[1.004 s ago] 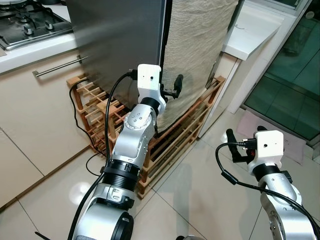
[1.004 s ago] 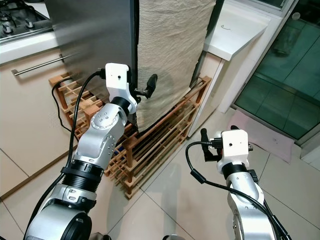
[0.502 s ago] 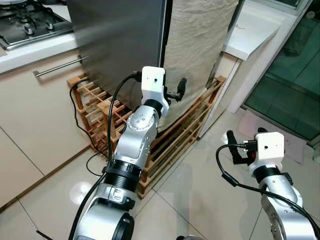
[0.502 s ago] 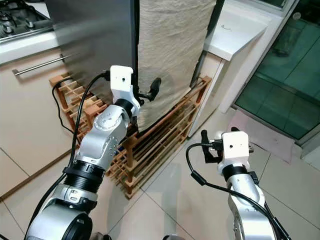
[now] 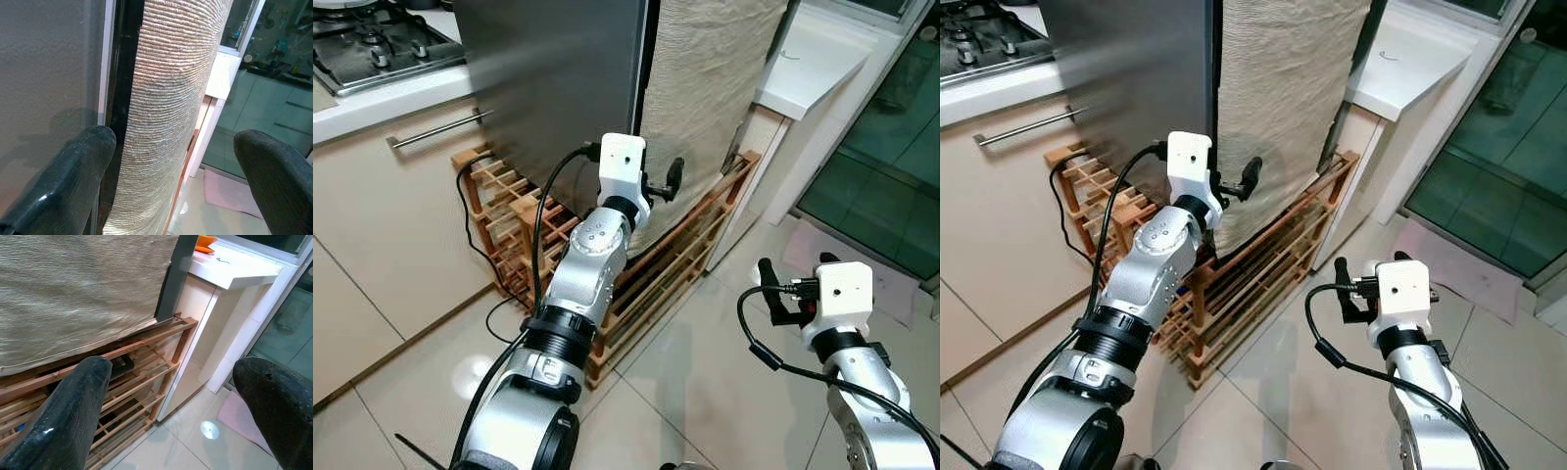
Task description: Restocking fridge
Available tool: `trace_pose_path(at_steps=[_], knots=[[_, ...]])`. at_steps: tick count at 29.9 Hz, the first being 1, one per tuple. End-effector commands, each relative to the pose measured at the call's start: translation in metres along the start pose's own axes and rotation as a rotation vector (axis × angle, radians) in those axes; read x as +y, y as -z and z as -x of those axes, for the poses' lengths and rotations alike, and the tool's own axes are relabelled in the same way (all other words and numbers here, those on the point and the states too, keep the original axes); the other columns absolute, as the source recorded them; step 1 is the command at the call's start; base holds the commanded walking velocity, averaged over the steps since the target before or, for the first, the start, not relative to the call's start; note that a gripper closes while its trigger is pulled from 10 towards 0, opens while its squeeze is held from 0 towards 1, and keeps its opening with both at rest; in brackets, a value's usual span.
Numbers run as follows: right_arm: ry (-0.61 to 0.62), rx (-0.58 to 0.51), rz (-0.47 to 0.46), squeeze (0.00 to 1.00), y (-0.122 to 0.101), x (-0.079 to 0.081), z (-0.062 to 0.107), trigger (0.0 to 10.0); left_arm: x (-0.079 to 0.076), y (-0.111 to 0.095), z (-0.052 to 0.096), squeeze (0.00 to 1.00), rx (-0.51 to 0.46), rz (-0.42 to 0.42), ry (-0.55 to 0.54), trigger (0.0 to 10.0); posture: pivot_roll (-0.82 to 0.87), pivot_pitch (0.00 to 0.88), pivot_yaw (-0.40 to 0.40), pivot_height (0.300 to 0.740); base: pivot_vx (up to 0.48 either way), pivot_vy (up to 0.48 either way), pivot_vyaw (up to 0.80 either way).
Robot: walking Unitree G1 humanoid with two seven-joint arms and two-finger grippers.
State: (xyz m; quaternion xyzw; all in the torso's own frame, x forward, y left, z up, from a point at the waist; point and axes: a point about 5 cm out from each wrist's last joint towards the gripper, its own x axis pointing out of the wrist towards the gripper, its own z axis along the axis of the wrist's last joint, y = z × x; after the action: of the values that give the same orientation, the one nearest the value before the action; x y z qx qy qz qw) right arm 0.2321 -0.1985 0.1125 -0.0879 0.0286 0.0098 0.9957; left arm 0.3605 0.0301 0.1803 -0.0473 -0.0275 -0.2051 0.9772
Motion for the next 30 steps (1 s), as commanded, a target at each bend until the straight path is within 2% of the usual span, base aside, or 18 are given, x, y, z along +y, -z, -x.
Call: trace_pose_path(at_steps=[1,3,4,8,10,13,15,19,26,27,30], knots=[[0.003,-0.003,0.018,0.00,-0.003,-0.003,0.002,10.0,-0.069,-0.008,-0.013,0.00,0.017,0.094,0.184,10.0,-0.16,0.102,-0.078,0.740,0.000,0.000,0.00],[0.002,-0.003,0.018,0.00,-0.003,-0.003,0.002,10.0,-0.073,-0.008,-0.015,0.00,0.023,0.099,0.192,10.0,-0.16,0.103,-0.079,0.740,0.000,0.000,0.00],[-0.004,0.000,0.021,0.00,-0.004,-0.002,0.002,10.0,-0.089,-0.011,-0.018,0.00,0.049,0.158,0.233,10.0,-0.16,0.104,-0.081,0.740,0.000,0.000,0.00],[-0.011,-0.002,0.023,0.00,-0.005,-0.002,-0.001,10.0,-0.122,-0.023,-0.016,0.00,0.049,0.238,0.370,10.0,-0.16,0.101,-0.086,0.740,0.000,0.000,0.00],[-0.012,-0.003,0.024,0.00,-0.006,-0.002,-0.002,10.0,-0.134,-0.028,-0.012,0.00,0.031,0.246,0.446,10.0,-0.15,0.098,-0.090,0.740,0.000,0.000,0.00],[-0.017,-0.009,0.026,0.00,-0.008,-0.002,-0.005,10.0,-0.146,-0.036,0.000,0.00,-0.039,0.207,0.602,10.0,-0.14,0.097,-0.099,0.740,0.000,0.000,0.00],[-0.023,-0.009,0.027,0.00,-0.007,-0.002,-0.007,10.0,-0.149,-0.038,0.005,0.00,-0.062,0.197,0.661,10.0,-0.13,0.096,-0.106,0.740,0.000,0.000,0.00],[-0.040,-0.009,0.029,0.00,-0.007,0.000,-0.010,10.0,-0.154,-0.042,0.009,0.00,-0.083,0.175,0.711,10.0,-0.12,0.092,-0.112,0.740,0.000,0.000,0.00],[-0.043,-0.016,0.029,0.00,-0.009,0.000,-0.014,10.0,-0.155,-0.045,0.010,0.00,-0.092,0.171,0.720,10.0,-0.12,0.083,-0.115,0.740,0.000,0.000,0.00],[-0.042,-0.016,0.029,0.00,-0.009,0.000,-0.015,10.0,-0.154,-0.045,0.010,0.00,-0.095,0.168,0.718,10.0,-0.12,0.083,-0.115,0.740,0.000,0.000,0.00],[-0.042,-0.024,0.025,0.00,-0.011,0.001,-0.018,10.0,-0.134,-0.046,0.014,0.00,-0.122,0.168,0.629,10.0,-0.11,0.072,-0.126,0.740,0.000,0.000,0.00]])
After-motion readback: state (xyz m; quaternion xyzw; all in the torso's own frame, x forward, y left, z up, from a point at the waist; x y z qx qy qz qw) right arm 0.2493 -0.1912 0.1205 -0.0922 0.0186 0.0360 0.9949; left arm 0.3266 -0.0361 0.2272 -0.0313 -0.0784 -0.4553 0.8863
